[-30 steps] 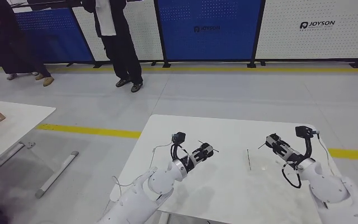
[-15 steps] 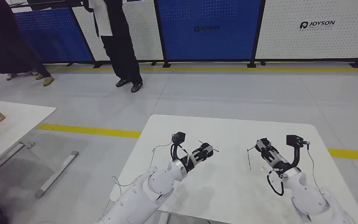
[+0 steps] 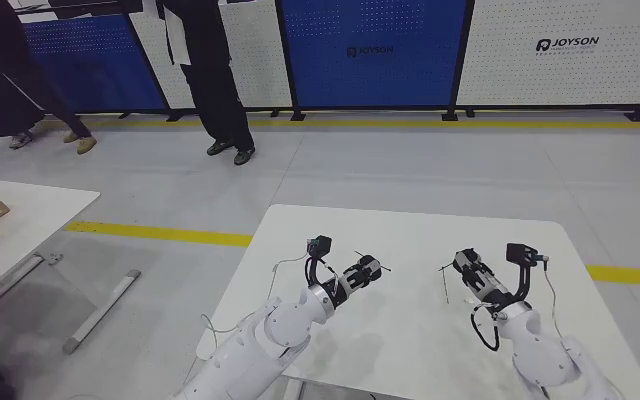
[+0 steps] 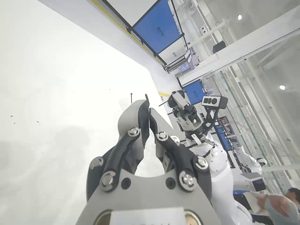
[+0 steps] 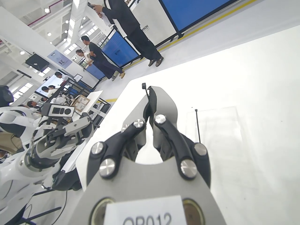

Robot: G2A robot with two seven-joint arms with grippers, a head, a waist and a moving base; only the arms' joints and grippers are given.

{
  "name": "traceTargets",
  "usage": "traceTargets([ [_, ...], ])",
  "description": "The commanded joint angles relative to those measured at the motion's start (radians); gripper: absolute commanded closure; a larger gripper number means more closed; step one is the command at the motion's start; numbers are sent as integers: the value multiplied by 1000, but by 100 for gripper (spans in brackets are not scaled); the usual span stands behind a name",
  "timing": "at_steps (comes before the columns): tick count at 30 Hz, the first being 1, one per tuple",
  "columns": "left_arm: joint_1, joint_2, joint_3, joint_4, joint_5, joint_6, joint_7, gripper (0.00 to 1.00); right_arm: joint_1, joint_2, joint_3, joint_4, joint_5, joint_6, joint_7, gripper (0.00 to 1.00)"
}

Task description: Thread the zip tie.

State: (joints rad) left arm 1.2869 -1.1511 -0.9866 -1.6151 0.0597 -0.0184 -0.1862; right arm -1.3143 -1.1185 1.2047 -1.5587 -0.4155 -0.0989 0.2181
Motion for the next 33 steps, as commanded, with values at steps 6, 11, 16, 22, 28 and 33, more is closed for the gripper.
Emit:
traceTargets([
  [6,0,0,0,0,0,0,0,100,-42,-8,4,-32,13,50,-89,100],
  [11,0,0,0,0,0,0,0,100,-128,-19,-18,-138,-20,118,-211,100],
  [16,0,0,0,0,0,0,0,100,-151,-30,-67,-165,-88,148,-281,100],
  [22,2,-1,8,-3,19,2,4,100,-151,-30,-67,-165,-88,148,-281,100],
  [28,-19,-19,46,17,38,44,79,100,-151,-30,-67,-165,-88,148,-281,100],
  [33,-27,-23,57,26,41,47,91,100,-151,-30,-67,-165,-88,148,-281,100],
])
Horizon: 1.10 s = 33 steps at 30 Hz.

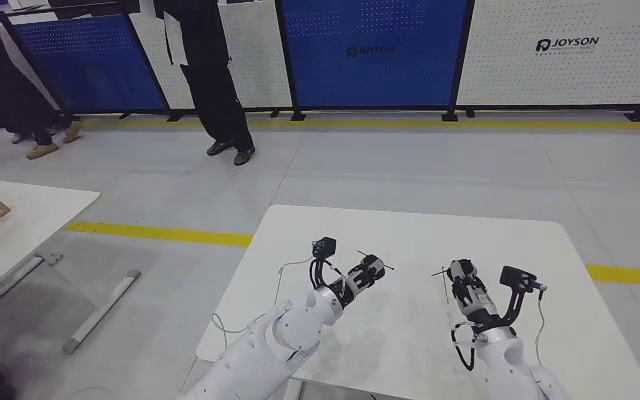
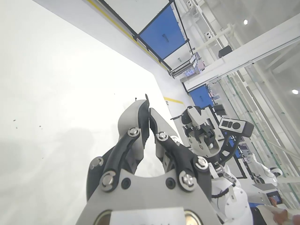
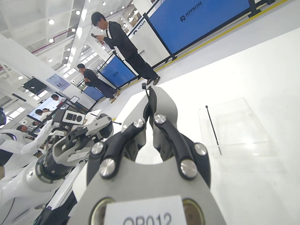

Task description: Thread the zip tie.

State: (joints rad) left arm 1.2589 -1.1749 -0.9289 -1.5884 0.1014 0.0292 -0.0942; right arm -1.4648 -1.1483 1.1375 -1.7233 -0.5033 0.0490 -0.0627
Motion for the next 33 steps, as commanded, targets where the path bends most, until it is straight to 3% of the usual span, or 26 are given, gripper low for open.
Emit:
traceTargets([
  [1,0,0,-1,-1,0,-1,-1,100,0,0,0,0,0,0,0,100],
  [4,0,0,-1,-1,0,-1,-1,100,0,0,-1,-2,4,-3,0,100],
  [8,0,0,-1,-1,0,-1,-1,100,7,-12,-24,-29,56,-58,-7,100],
  [15,0,0,-1,-1,0,-1,-1,100,58,-36,-102,-14,21,-1,19,100],
  [27,4,-2,-2,-2,-6,-2,8,100,61,-40,-101,-7,20,-2,10,100],
  [33,1,-6,2,-4,-8,-2,6,100,117,-61,-148,75,1,-14,-24,100],
])
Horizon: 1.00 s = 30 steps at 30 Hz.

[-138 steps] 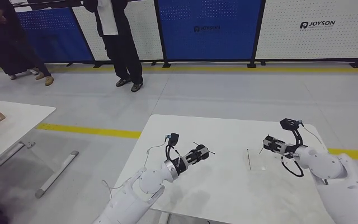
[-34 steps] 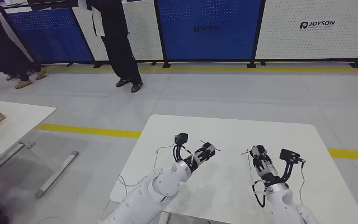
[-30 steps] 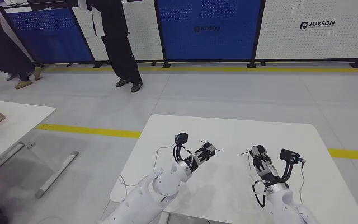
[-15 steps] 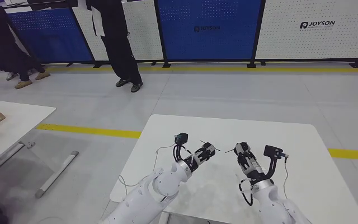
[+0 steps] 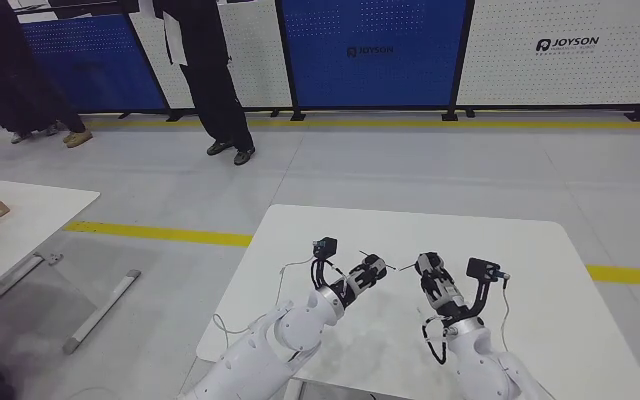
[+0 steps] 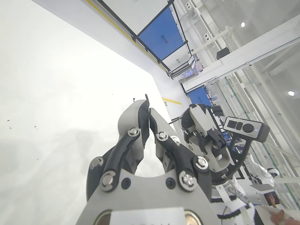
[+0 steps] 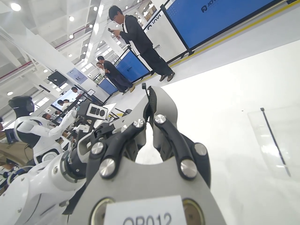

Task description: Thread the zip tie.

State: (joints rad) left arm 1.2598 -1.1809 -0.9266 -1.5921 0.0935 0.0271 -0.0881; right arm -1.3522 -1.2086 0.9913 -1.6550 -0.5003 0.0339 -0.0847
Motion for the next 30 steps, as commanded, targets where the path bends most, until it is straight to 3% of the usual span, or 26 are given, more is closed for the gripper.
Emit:
traceTargets([
  [1,0,0,0,0,0,0,0,100,5,-1,-2,7,-2,1,-2,100],
  [30,0,0,0,0,0,0,0,100,25,-15,0,34,-19,9,23,100],
])
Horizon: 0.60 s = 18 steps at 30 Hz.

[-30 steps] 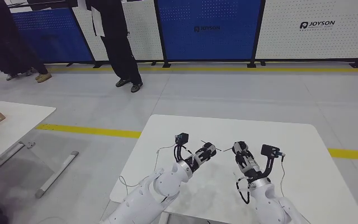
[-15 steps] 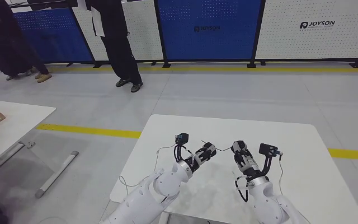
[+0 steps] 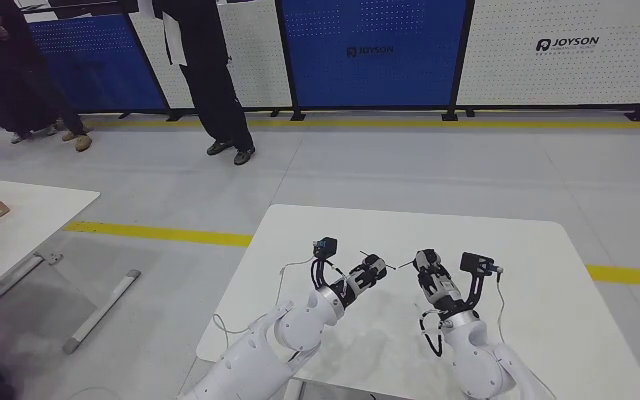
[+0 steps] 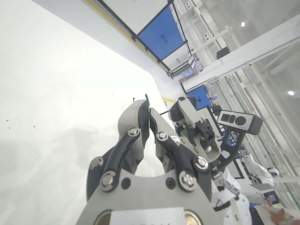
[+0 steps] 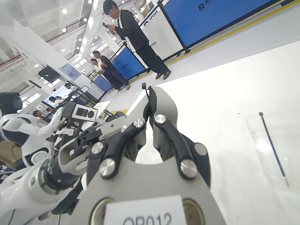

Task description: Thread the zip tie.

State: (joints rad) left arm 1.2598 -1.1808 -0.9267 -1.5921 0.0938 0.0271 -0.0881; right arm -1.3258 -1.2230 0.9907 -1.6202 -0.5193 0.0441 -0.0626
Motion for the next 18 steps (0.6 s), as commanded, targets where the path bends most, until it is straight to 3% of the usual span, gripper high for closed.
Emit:
traceTargets([
  [1,0,0,0,0,0,0,0,100,-3,-1,3,-2,-1,-4,4,100],
  [18,0,0,0,0,0,0,0,100,-4,-20,10,-5,-46,3,23,100],
])
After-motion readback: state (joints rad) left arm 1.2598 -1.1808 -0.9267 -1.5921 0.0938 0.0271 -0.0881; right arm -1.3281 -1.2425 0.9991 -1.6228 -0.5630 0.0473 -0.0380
